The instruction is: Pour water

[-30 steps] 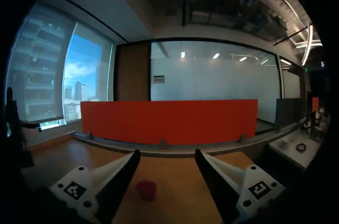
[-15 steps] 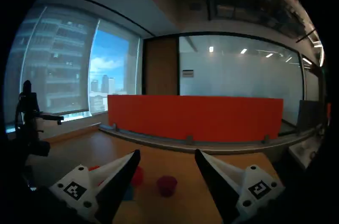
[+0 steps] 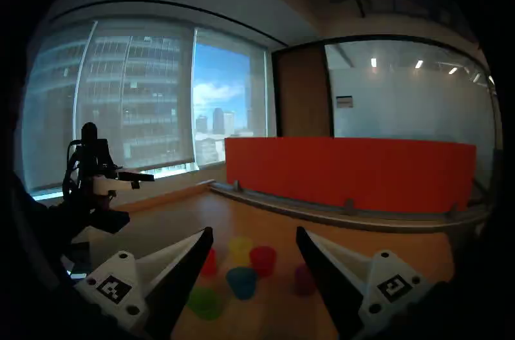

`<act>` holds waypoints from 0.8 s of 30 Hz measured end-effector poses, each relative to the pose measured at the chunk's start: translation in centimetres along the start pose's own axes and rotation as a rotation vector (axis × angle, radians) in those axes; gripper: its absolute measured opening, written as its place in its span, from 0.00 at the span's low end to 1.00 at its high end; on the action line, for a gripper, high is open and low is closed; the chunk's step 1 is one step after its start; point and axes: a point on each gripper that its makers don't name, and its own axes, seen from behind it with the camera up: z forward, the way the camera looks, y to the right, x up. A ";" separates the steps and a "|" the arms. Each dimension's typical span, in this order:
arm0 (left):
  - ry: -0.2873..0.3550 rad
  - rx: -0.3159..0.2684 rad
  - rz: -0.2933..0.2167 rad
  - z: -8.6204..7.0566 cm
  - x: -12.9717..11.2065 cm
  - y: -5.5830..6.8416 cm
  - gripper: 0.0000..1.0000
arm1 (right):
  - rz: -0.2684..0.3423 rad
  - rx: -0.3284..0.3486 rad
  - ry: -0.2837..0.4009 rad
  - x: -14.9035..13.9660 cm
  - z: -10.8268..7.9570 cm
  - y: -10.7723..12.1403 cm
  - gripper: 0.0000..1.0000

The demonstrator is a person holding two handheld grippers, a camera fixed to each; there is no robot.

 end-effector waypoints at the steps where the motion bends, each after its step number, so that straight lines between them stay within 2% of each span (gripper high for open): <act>1: -0.004 -0.009 -0.001 0.1 -0.1 0.2 0.89 | 0.004 0.005 0.003 0.2 0.0 -0.1 1.00; 5: -0.027 -0.052 0.000 0.3 -0.8 0.9 0.89 | 0.000 0.019 0.001 0.4 -0.1 -0.1 1.00; 17: -0.154 -0.171 0.066 0.2 -4.3 3.3 0.89 | -0.049 0.043 -0.111 -2.0 -0.8 -0.2 1.00; 24: -0.201 -0.187 0.086 0.4 -6.0 3.6 0.89 | -0.051 0.056 -0.157 -3.2 -0.9 0.0 1.00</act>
